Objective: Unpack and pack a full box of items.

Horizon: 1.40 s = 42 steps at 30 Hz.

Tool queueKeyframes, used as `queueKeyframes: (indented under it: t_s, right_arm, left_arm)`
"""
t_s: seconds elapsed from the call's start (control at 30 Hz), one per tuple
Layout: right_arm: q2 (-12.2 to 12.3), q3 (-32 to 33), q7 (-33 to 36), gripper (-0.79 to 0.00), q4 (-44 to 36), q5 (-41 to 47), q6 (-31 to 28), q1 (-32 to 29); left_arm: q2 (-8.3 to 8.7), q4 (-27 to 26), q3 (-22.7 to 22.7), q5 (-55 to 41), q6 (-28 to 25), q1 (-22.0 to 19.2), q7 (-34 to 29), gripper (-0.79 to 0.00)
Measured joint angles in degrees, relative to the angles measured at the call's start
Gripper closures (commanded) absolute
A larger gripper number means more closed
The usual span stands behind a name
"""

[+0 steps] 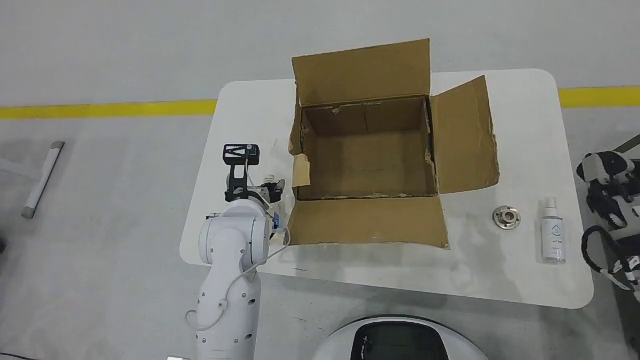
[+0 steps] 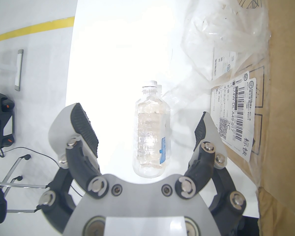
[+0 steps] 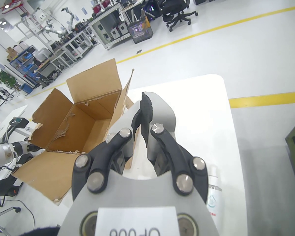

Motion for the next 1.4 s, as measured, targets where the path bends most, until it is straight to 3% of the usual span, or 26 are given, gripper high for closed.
queueKeyframes:
  t_s: [0.07,0.13,0.23,0.43,0.57,0.9,1.4]
  right_arm:
    - [0.0,-0.7,0.2,0.000,0.0,-0.3,0.1,0.0]
    - [0.1,-1.0,0.7,-0.126,0.0,-0.6,0.5,0.4]
    - [0.2,-1.0,1.5,-0.148,0.0,-0.6,1.1,0.8]
    - [0.5,-0.3,3.2,-0.191,0.0,-0.5,1.7,0.8]
    - [0.6,0.1,4.0,-0.203,0.0,-0.5,1.8,0.7]
    - [0.9,-0.9,6.2,-0.237,0.0,-0.9,3.2,0.8]
    - [1.3,-2.7,7.4,-0.268,0.0,-1.9,3.6,1.1]
  left_arm:
    - [0.00,0.0,0.0,0.0,0.0,0.0,0.0,-0.785]
    - [0.02,0.0,-0.3,-0.6,-0.1,0.3,0.4,-0.785]
    - [0.43,-0.7,-2.8,-5.4,-4.8,1.1,-0.7,-0.785]
    - [1.64,-1.4,-9.5,-14.4,-14.7,0.7,-12.2,-0.785]
    - [2.32,-0.2,-11.0,-16.6,-19.2,-0.4,-19.4,-0.785]
    - [2.34,0.2,-11.0,-16.8,-18.9,-0.1,-19.1,-0.785]
    - [3.25,13.3,-8.0,-13.8,-15.4,-2.3,-13.3,-0.785]
